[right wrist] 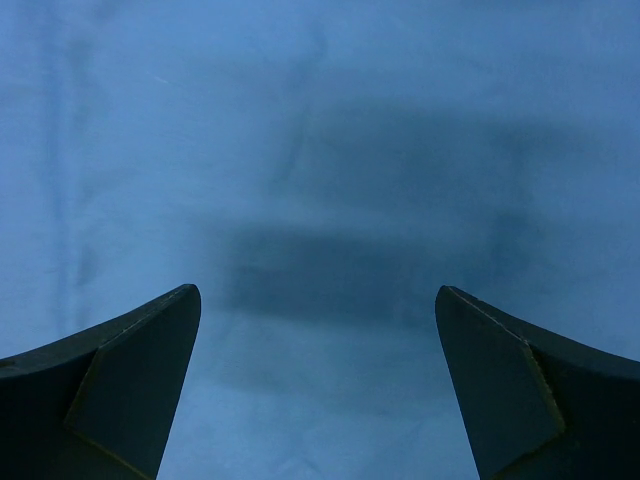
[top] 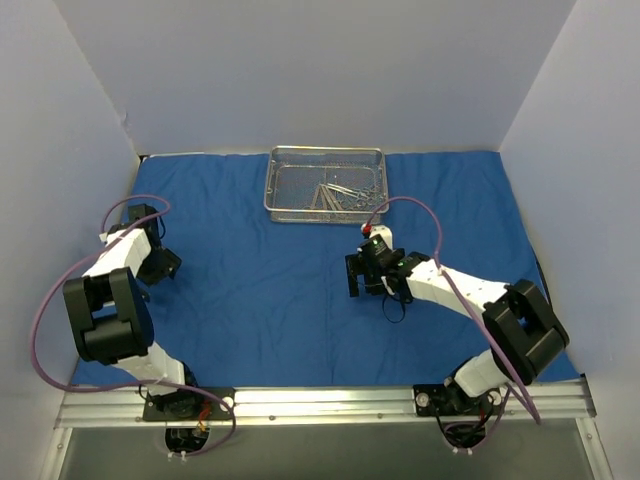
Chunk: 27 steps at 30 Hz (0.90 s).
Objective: Open and lay out the surgical kit
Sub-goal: Smooth out the surgical kit at the center of the board.
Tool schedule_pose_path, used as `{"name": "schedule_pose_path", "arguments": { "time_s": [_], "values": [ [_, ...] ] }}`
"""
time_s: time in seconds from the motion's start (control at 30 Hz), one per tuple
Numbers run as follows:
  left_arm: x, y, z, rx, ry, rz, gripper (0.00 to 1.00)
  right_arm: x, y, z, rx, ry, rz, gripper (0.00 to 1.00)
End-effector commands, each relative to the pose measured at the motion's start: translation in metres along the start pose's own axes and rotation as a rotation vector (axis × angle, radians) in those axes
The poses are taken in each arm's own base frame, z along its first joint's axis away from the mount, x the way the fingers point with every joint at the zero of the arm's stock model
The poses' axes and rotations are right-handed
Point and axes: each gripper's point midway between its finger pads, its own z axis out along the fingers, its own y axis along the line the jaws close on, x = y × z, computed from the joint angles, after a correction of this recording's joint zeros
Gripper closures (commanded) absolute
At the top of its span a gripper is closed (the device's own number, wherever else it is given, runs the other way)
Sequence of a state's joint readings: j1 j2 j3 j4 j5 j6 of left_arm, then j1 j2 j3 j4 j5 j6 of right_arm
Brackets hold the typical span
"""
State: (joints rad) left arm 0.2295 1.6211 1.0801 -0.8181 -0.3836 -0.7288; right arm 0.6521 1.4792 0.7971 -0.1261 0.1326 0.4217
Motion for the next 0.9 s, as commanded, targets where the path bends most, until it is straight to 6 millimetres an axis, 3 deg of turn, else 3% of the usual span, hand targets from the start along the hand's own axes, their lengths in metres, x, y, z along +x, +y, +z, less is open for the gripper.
{"name": "schedule_pose_path", "arguments": {
  "time_s": [0.0, 0.2, 0.43, 0.63, 0.77, 0.87],
  "values": [
    [-0.011, -0.011, 0.013, 0.021, -0.004, -0.051, 0.06, 0.019, -0.014, 0.002, 0.095, 0.052, 0.002, 0.0],
    [0.0, 0.01, 0.04, -0.033, 0.109, -0.103, 0.06, 0.052, -0.03, -0.001, 0.176, 0.143, 0.035, 0.0],
    [0.002, 0.032, 0.046, -0.093, 0.154, -0.168, 0.06, 0.083, -0.037, -0.009, 0.199, 0.234, 0.094, 0.0],
    [-0.002, 0.05, 0.046, -0.124, 0.17, -0.236, 0.06, 0.097, -0.041, -0.024, 0.192, 0.259, 0.16, 0.0],
    [-0.014, 0.049, 0.034, -0.089, 0.141, -0.254, 0.06, 0.09, -0.042, -0.036, 0.188, 0.223, 0.211, 0.0],
    [-0.027, 0.04, 0.011, -0.016, 0.087, -0.25, 0.06, 0.062, -0.049, -0.045, 0.201, 0.123, 0.258, 0.0]
  ]
}}
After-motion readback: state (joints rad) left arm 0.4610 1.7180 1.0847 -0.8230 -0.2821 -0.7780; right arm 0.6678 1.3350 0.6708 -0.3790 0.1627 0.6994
